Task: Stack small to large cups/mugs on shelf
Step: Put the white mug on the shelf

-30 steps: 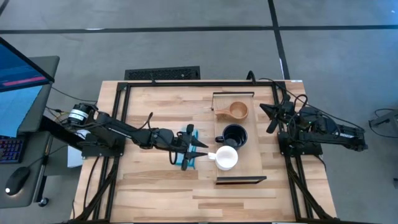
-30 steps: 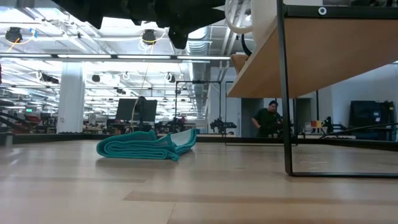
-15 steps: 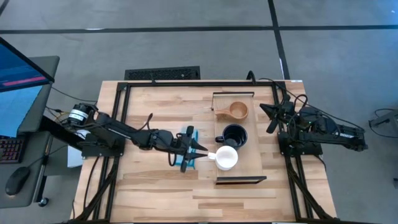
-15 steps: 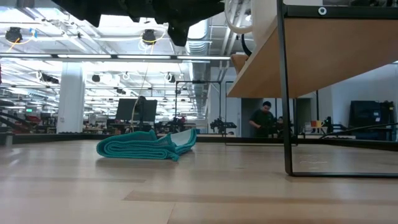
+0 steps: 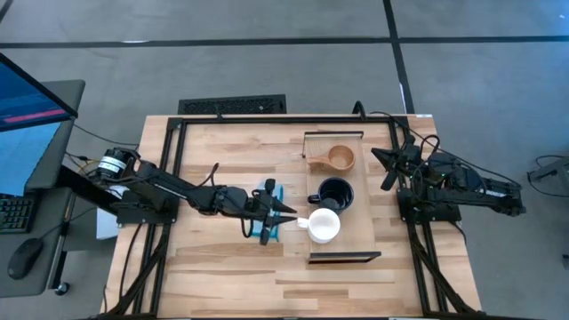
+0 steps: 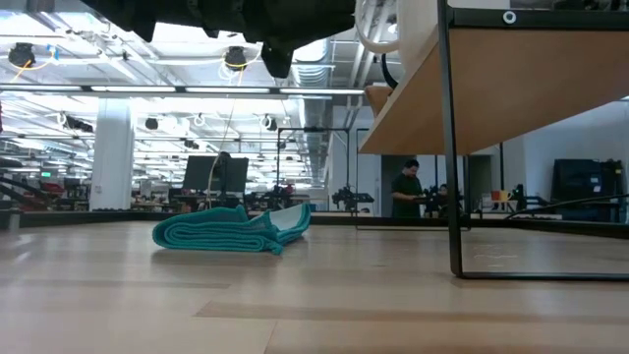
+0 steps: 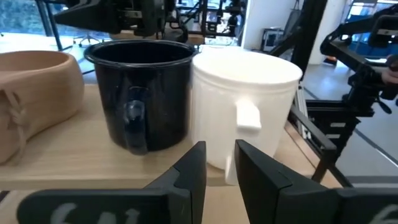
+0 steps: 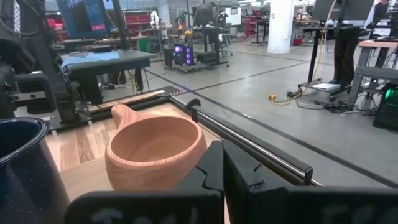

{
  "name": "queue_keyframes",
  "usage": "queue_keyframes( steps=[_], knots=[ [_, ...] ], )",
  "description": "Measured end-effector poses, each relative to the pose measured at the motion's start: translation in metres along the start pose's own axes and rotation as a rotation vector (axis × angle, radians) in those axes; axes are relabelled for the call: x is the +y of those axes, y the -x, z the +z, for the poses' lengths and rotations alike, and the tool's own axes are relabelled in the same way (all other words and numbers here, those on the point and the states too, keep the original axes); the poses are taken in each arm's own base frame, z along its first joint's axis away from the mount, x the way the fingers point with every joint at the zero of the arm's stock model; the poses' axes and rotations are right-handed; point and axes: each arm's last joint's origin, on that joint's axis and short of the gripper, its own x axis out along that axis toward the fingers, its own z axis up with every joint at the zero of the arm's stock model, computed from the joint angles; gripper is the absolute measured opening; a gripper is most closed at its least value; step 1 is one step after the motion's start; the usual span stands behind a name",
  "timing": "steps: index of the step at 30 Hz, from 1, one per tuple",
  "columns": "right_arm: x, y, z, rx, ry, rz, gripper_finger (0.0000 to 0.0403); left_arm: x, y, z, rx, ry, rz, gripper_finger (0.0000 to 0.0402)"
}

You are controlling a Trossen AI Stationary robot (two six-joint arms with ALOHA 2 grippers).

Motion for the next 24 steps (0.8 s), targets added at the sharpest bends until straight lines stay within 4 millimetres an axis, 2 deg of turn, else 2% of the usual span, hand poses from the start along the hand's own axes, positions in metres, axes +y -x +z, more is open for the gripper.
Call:
queue_keyframes(
  steps=[24],
  knots=[
    [0.0000,0.0000,-0.0001,0.001,0.003,0.000,0.0017,-0.0024,0.0002,-0.0008,0.010,0.008,-0.042,0.0074]
  ],
)
